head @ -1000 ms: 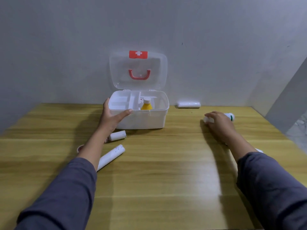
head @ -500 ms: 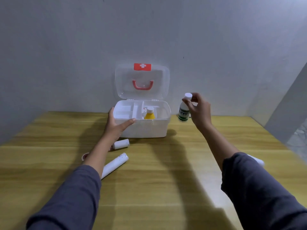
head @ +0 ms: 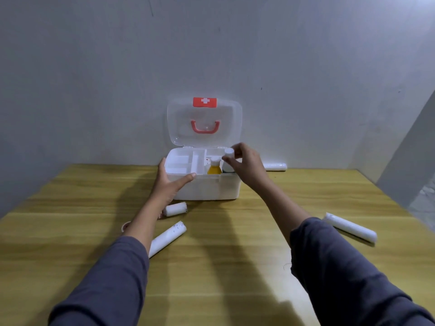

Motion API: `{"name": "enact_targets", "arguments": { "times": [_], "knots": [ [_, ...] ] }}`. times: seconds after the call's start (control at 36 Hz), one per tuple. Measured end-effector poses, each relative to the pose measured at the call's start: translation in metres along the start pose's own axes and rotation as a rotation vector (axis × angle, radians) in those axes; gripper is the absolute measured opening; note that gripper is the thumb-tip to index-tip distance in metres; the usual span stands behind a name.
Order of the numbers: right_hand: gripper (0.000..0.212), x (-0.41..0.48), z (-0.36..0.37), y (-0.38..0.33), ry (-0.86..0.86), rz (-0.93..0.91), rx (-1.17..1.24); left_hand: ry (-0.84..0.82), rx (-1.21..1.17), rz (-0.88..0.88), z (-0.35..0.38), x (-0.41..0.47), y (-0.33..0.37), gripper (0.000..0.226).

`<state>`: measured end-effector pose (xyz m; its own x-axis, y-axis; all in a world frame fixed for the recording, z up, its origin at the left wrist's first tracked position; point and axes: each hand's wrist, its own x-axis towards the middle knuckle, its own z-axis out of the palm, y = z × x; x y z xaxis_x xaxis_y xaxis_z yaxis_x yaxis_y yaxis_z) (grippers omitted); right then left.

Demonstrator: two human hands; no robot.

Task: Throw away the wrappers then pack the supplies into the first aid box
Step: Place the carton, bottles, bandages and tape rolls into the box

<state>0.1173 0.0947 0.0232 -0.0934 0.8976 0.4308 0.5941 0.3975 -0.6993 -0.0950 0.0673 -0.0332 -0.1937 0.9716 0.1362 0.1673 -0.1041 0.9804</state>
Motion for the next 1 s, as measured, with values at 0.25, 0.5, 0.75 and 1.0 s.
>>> {"name": "enact_targets", "arguments": {
  "times": [0.25,0.5,0.75,1.0],
  "knots": [
    [0.032,-0.006,0.001,0.005,-0.088,0.04,-0.072,0.01,0.018,-0.013,0.0,0.001,-0.001,0.116],
    [0.035,-0.02,-0.019,0.012,-0.022,0.051,-0.061,0.017,0.024,-0.024,0.001,0.0,-0.001,0.109],
    [0.028,-0.091,-0.08,0.078,0.219,0.151,-0.271,0.05,0.039,-0.021,0.006,-0.002,0.002,0.102],
    [0.035,-0.142,-0.112,0.127,0.298,0.509,-0.631,0.076,0.025,-0.012,0.01,-0.007,0.003,0.1]
  ]
}}
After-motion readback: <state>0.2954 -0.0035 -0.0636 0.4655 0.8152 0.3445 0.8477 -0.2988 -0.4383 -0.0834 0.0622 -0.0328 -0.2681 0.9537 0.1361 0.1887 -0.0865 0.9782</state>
